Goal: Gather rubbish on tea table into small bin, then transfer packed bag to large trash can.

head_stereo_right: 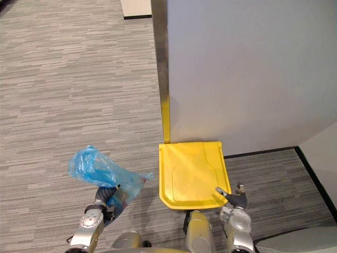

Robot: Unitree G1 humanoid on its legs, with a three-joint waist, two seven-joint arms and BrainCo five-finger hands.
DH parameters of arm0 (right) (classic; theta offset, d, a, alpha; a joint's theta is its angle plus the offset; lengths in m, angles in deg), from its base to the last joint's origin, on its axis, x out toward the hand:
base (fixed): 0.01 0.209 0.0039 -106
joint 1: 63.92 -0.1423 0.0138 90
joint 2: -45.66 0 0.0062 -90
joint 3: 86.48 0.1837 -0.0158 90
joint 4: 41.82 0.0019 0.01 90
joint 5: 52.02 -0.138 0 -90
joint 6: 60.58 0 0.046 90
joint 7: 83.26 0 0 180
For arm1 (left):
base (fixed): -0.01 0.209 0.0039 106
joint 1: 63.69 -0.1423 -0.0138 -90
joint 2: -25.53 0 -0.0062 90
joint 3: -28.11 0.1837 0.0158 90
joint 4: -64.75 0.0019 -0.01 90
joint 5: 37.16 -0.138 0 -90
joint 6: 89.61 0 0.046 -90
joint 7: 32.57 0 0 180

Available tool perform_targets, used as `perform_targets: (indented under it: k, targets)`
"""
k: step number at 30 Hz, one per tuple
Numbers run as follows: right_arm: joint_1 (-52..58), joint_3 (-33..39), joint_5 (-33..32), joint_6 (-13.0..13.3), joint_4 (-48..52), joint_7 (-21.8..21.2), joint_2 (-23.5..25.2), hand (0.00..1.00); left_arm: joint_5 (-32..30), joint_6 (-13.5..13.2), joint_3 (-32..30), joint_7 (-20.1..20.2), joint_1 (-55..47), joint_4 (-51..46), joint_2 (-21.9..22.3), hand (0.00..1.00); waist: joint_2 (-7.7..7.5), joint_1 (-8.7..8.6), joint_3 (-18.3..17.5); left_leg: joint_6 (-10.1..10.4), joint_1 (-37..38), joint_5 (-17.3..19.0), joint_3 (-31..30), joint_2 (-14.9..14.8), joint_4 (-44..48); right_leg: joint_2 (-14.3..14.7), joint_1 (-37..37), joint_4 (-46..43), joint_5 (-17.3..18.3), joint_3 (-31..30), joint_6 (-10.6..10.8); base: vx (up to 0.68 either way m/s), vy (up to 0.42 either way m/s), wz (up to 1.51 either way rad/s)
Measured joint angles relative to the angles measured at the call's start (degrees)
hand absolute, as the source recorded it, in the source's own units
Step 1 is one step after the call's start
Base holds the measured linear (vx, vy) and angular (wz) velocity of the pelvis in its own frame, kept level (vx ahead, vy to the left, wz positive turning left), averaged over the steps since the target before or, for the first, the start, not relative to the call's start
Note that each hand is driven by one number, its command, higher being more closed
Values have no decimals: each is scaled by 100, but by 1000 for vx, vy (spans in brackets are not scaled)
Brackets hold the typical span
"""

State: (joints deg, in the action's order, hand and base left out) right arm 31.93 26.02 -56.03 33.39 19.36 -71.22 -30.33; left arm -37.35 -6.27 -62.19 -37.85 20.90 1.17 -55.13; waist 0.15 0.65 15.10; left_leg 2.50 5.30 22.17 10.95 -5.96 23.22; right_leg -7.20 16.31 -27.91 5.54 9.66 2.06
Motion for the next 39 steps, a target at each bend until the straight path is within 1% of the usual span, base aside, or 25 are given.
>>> perform_targets:
  k: [2,5,7,9,14,19,21,22,23,24,25,26,27,28,29,30,31,32,33,34,35,36,37,38,39]
  targets:
    - [183,341,-81,19,274,304,154,0,-30,0,-4,-12,12,-30,103,100,-2,13,-3,5,-33,0,-9,-72,20,15,-1,-9,70,72,-16,141,-25,7]
    - [322,493,-180,41,342,458,249,0,-48,3,12,-12,8,-102,248,100,0,1,-4,8,-124,-2,-45,-147,125,14,-10,14,90,183,-43,68,-14,8]
    - [433,504,-246,52,342,498,379,0,-58,2,23,-11,41,-189,285,100,5,-60,-7,14,-206,-6,-148,-210,233,10,-121,121,88,345,-44,20,-12,26]
    - [510,500,-267,53,341,500,468,0,-59,2,25,-11,38,-240,295,100,6,-141,-52,20,-231,-10,-181,-273,338,13,-261,206,79,463,-51,-17,-5,31]
    - [602,452,-266,53,329,398,494,0,-58,4,75,-17,-121,-239,308,100,10,-135,-274,57,-303,-30,-145,-318,370,21,-317,332,-54,545,-83,-67,-1,13]
    - [595,330,-222,51,247,380,466,0,-55,9,74,-116,-290,-240,298,100,6,-110,-314,63,-333,-29,-1,-319,355,24,-288,421,-253,477,-99,-140,-1,-2]
    - [638,305,-210,22,181,335,470,0,-55,8,67,-127,-292,-240,290,100,-33,-87,-324,63,-417,-22,37,-299,392,-10,-215,432,-372,445,-87,-182,-5,2]
    - [678,249,-209,8,147,296,470,0,-54,8,56,-132,-295,-242,286,100,-74,-65,-353,54,-494,-34,49,-288,411,-17,-173,539,-486,417,-15,-192,-24,-17]
    - [631,171,-206,-16,51,271,498,0,-51,3,-7,-133,-365,-290,339,100,-48,45,-429,-2,-619,-221,155,-401,305,123,-49,411,-537,202,81,-242,-36,-10]
    - [674,91,-202,-20,31,267,521,0,-45,-1,-12,-135,-407,-293,343,100,-87,27,-447,-6,-721,-310,165,-387,301,42,99,-390,-147,48,15,-203,-55,-3]
    - [699,48,-194,-20,13,262,523,0,-43,7,-15,-141,-422,-293,331,100,-178,17,-486,-21,-745,-350,162,-381,301,-13,105,-786,55,-14,55,-222,-93,8]
    - [689,-32,-152,-22,-140,250,525,0,-39,11,-42,-144,-518,-306,291,100,-259,70,-546,10,-849,-447,167,-382,304,-157,73,-1707,460,-171,187,-167,-117,6]
    - [688,-91,-114,-27,-184,238,536,0,-38,15,-44,-146,-569,-317,266,100,-366,82,-625,28,-945,-525,167,-375,306,-285,0,-2141,612,-264,290,-147,-142,2]
    - [689,-121,-82,-27,-191,226,546,0,-38,15,-44,-146,-607,-331,259,100,-432,95,-667,54,-1005,-570,166,-372,313,-358,-66,-2344,682,-321,365,-103,-174,3]
    - [687,-193,6,-26,-197,196,548,0,-38,26,-41,-145,-652,-345,258,100,-558,182,-738,126,-1165,-669,172,-384,411,-486,-205,-2388,830,-432,585,-115,-258,-1]
    - [559,-204,24,-25,-324,166,482,0,-38,101,-97,-150,-651,-325,305,100,-583,188,-783,190,-1263,-818,149,-468,439,-353,-245,-2090,920,-313,678,-122,-264,-4]
    - [429,-218,25,-27,-409,167,414,0,-35,139,-164,-156,-673,-319,390,100,-483,209,-787,221,-1285,-931,158,-521,318,-230,-284,-1803,918,-274,680,-198,-240,-17]
    - [279,-303,28,-9,-503,170,282,0,-30,134,-176,-154,-715,-315,544,100,-338,316,-845,204,-1283,-1365,215,-562,-236,23,-553,-817,1013,-305,548,-245,-238,-27]
    - [151,-357,31,22,-600,175,142,0,-13,88,-173,-156,-681,-339,602,100,-296,340,-861,307,-1419,-1650,294,-605,-511,118,-593,-208,1074,-355,426,-258,-237,-22]
    - [30,-385,30,21,-664,169,69,0,4,76,-163,-154,-650,-332,617,100,-252,329,-837,369,-1545,-1737,293,-600,-611,170,-596,90,1121,-338,279,-247,-228,-1]
    - [-248,-421,28,12,-878,179,-120,0,30,80,-117,-140,-461,-114,656,100,29,329,-621,492,-1608,-2007,149,-720,-888,423,-655,565,768,-252,-12,-268,-149,10]
    - [-327,-454,27,4,-982,185,-140,0,63,85,-118,-142,-463,-54,639,100,109,309,-620,539,-1589,-2235,116,-774,-1133,514,-677,766,607,-193,-79,-269,-122,11]
    - [-374,-477,26,6,-1027,200,-132,0,69,83,-112,-146,-479,-29,618,100,126,291,-615,556,-1555,-2418,88,-780,-1311,541,-699,872,528,-138,-132,-242,-108,32]
    - [-364,-510,28,5,-1080,235,-109,0,71,81,-33,-153,-495,55,553,100,115,255,-610,618,-1553,-2790,6,-744,-1629,521,-709,1031,389,27,-223,-179,-84,43]
    - [-370,-507,28,4,-1092,253,-111,0,70,80,27,-140,-477,84,539,100,100,235,-598,620,-1601,-2824,1,-720,-1611,492,-699,1094,319,122,-266,-218,-70,56]
